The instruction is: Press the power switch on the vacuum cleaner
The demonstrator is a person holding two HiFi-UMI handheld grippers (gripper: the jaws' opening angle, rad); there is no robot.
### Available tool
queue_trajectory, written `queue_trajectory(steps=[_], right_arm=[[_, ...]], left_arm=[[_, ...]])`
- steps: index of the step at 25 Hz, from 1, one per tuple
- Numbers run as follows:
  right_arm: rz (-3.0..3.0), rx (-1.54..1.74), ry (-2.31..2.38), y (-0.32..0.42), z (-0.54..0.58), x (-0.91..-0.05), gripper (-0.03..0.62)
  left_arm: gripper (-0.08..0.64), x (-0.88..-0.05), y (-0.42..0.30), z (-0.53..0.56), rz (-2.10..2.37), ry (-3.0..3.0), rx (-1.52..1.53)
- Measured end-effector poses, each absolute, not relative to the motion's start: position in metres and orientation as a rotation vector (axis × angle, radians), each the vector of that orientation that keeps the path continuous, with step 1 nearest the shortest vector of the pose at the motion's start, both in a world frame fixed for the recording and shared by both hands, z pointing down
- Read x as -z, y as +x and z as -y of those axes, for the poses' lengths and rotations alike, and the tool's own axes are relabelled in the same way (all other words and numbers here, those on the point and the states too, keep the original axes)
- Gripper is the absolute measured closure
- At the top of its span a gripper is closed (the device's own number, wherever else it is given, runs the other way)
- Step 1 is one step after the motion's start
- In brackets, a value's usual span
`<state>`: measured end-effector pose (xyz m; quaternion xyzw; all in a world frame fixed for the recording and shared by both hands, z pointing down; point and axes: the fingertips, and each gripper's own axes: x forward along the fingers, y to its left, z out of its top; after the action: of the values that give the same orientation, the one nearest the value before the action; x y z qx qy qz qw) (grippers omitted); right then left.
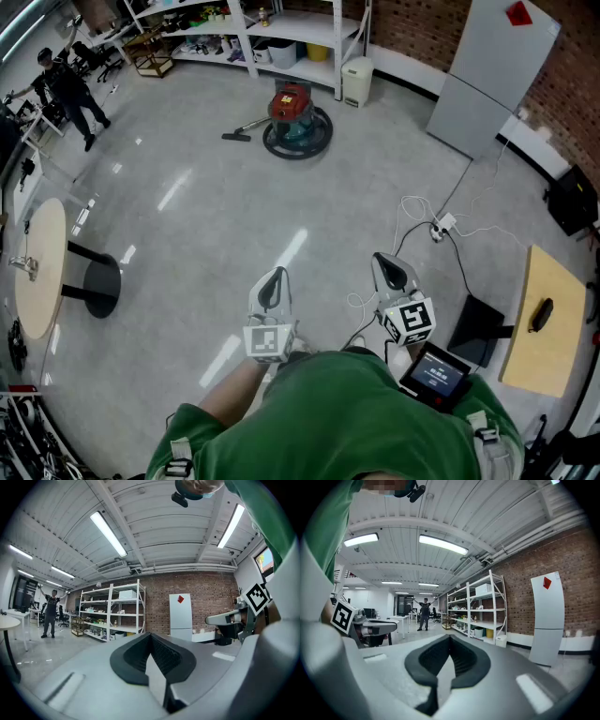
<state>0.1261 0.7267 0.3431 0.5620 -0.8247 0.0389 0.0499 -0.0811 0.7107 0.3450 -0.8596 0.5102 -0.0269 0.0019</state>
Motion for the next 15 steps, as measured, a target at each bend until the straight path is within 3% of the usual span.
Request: queue_trajectory(steps=[15], right_arm=[[2.517,-0.094,1.709,0.09,-0.715,-0.34,0.591]], left_arm=[[0.555,-0.347,-0.115,-0.7,-1.618,-2.706,0.049]])
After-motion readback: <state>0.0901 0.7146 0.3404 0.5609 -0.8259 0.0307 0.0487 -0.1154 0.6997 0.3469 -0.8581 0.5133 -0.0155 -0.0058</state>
